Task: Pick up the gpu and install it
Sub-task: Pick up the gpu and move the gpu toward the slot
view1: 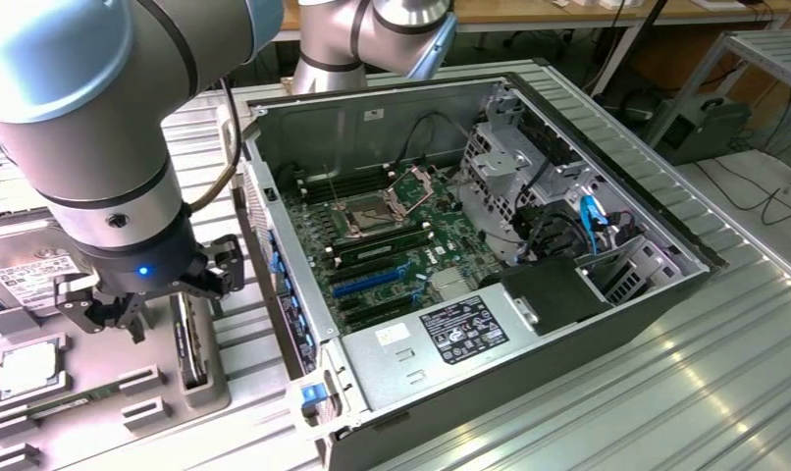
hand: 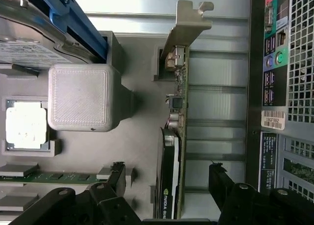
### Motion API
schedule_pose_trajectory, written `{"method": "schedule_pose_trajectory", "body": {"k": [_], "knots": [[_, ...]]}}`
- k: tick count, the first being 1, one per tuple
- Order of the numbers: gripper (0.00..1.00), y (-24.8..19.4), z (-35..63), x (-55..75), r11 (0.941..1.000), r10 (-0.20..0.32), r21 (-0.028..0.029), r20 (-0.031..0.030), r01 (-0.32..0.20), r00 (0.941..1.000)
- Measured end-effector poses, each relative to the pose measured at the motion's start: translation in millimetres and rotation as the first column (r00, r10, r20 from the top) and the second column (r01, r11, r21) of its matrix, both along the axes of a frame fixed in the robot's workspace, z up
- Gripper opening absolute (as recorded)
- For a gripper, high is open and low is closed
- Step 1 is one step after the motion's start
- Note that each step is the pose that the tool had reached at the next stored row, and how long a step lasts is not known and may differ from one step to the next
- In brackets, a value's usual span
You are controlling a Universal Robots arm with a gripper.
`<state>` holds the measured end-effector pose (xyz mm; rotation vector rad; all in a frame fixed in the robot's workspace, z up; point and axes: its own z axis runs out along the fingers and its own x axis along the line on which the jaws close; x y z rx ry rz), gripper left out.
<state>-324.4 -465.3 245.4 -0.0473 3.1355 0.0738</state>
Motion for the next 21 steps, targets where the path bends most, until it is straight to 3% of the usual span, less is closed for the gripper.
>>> {"method": "schedule_pose_trajectory", "body": {"k": [6,21], "knots": [[0.78,3.3,-3.0,0.1,1.0,0.0,-0.0002,0.0,0.0,1.0],[0.76,3.3,-8.1,0.0,1.0,0.0,-0.0001,-0.0001,0.0,1.0]]}}
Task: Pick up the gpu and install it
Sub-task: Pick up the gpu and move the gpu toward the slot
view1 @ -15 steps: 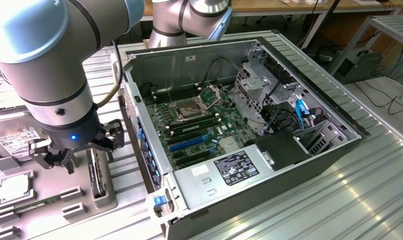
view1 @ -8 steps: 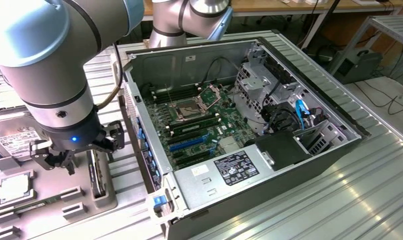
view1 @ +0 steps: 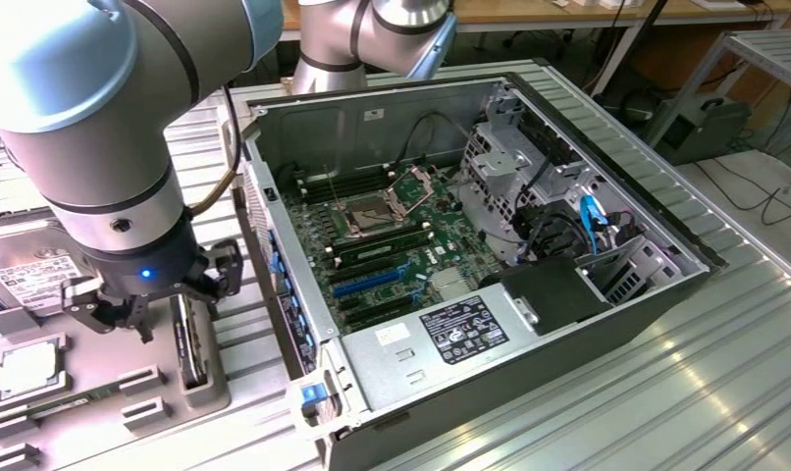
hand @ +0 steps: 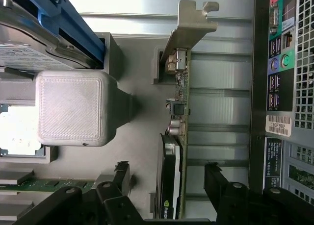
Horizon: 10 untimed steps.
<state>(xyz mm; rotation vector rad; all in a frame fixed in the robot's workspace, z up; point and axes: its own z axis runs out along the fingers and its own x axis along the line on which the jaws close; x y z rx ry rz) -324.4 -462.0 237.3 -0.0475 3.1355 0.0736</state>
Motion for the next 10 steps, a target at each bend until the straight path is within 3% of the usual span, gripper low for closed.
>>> {"method": "schedule_pose_trajectory", "body": {"k": [4,5,8,10], "knots": [[0.52,0.0,0.0,0.0,1.0,0.0,0.0,0.0,0.0,1.0],[0.52,0.0,0.0,0.0,1.0,0.0,0.0,0.0,0.0,1.0],[0.39,0.0,0.0,0.0,1.0,0.0,0.0,0.0,0.0,1.0],[0.39,0.0,0.0,0.0,1.0,0.0,0.0,0.0001,0.0,1.0]]}}
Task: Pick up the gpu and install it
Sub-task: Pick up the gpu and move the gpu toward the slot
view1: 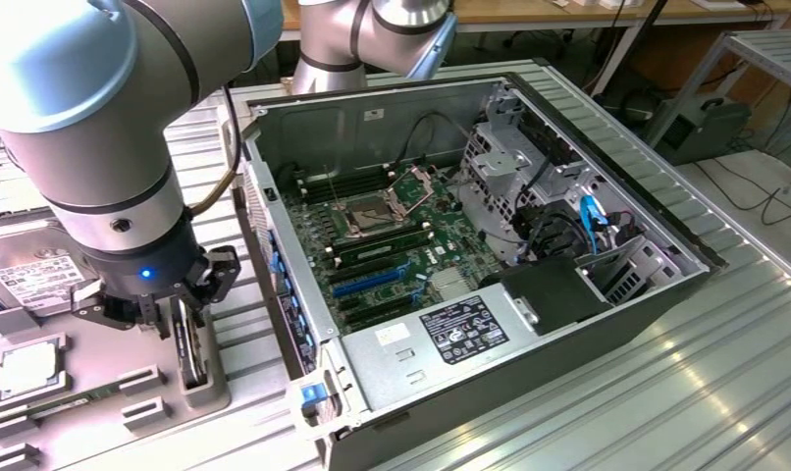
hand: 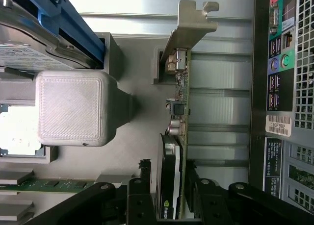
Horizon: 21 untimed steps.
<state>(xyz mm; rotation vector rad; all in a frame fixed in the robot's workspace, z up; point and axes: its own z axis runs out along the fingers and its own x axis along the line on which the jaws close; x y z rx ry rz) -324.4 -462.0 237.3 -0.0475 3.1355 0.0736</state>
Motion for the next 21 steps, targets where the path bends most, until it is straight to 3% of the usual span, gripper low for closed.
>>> {"method": "schedule_pose_trajectory", "body": {"k": [9,15,21], "knots": [[0.39,0.0,0.0,0.0,1.0,0.0,0.0,0.0,0.0,1.0],[0.27,0.0,0.0,0.0,1.0,0.0,0.0,0.0001,0.0,1.0],[0.27,0.0,0.0,0.0,1.0,0.0,0.0,0.0,0.0,1.0]]}}
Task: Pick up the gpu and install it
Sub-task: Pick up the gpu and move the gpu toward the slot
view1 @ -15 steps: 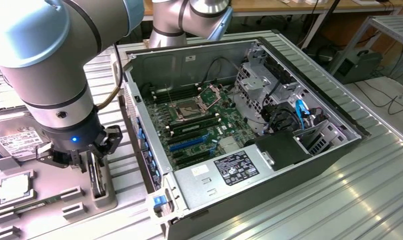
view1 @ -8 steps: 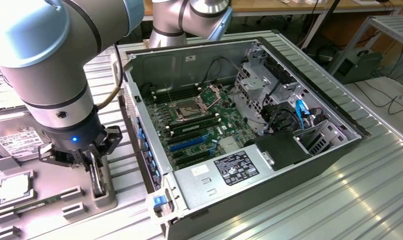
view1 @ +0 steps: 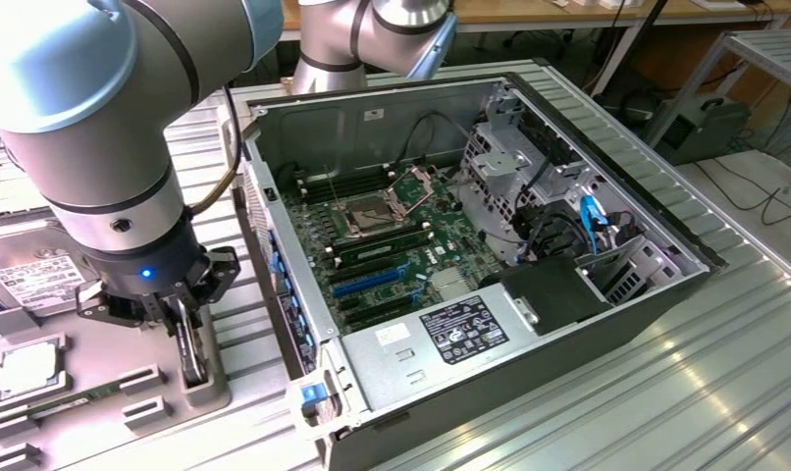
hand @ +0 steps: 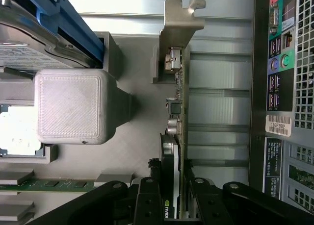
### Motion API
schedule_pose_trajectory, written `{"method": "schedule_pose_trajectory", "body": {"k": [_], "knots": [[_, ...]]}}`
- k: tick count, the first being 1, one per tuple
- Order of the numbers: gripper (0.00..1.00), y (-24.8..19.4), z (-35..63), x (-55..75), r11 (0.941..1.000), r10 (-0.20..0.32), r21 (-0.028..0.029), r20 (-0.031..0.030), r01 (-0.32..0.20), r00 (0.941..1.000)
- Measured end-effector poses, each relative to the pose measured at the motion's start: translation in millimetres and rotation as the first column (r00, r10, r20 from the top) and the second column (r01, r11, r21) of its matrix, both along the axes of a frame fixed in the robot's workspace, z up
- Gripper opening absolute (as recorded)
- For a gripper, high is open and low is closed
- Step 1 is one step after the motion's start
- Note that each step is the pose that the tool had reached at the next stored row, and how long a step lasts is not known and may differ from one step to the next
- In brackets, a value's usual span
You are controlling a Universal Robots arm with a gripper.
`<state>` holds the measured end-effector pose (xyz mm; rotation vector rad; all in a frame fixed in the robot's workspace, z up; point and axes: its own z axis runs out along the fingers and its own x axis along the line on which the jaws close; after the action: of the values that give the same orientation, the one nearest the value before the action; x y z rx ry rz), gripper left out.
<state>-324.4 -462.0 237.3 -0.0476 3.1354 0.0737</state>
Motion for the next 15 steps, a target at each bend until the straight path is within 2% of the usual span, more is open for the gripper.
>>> {"method": "schedule_pose_trajectory", "body": {"k": [9,15], "knots": [[0.27,0.0,0.5,0.0,1.0,0.0,-0.0001,-0.0002,0.0,1.0],[0.27,0.0,11.5,0.0,1.0,0.0,0.0005,-0.0001,0.0,1.0]]}}
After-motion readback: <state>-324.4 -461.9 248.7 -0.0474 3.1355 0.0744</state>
